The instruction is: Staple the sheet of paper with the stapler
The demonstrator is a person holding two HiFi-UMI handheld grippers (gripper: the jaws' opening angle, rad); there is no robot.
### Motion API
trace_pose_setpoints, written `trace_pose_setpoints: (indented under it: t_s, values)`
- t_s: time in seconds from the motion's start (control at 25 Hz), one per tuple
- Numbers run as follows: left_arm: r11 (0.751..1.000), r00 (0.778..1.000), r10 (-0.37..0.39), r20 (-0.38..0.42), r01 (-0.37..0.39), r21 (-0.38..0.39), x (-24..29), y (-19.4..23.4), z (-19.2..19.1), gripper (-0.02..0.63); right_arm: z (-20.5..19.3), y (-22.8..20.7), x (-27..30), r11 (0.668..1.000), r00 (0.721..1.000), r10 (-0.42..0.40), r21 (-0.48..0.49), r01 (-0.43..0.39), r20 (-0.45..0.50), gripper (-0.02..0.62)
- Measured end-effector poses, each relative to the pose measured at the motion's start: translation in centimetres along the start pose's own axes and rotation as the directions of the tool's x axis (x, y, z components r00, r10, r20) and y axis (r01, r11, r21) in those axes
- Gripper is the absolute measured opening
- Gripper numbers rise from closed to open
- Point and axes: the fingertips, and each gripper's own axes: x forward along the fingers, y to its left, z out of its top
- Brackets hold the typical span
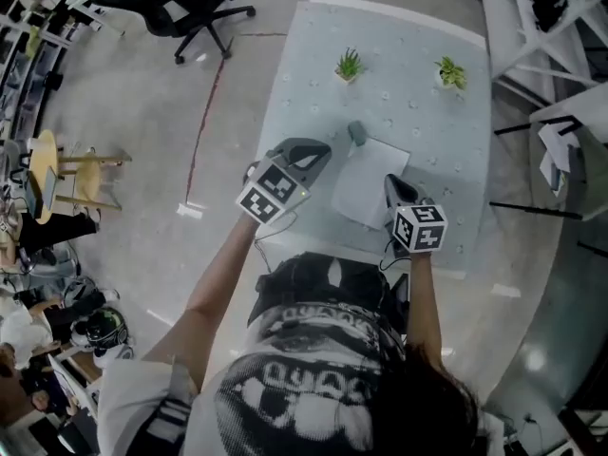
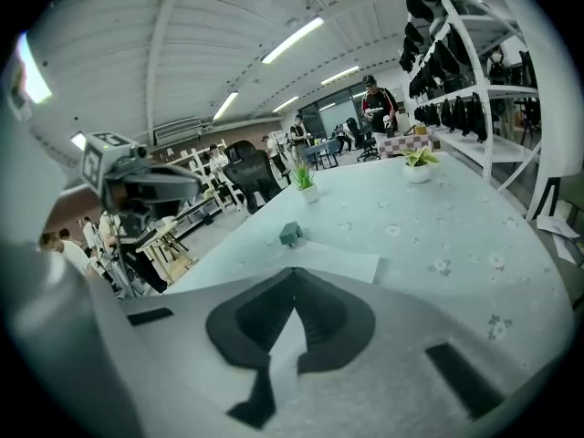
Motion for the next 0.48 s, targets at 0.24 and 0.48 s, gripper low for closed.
trace_pose_setpoints:
  t_s: [0.24, 0.48]
  values:
    - [0.964, 0.975, -0.141, -0.173, 0.175, 0.202, 6.8, 0.7, 0.2, 0.003, -2.4, 0.8, -0.1, 0.998, 0.999, 0.032, 0.058, -0.03, -0.022, 0.003]
    - [0.872, 0.889, -0.23, -0.396, 0.369, 0.322, 11.6, -0.2, -2.6, 0.003, -3.6, 0.8, -0.3, 0.992, 0.999, 0.04, 0.122, -0.037, -0.018, 0.005]
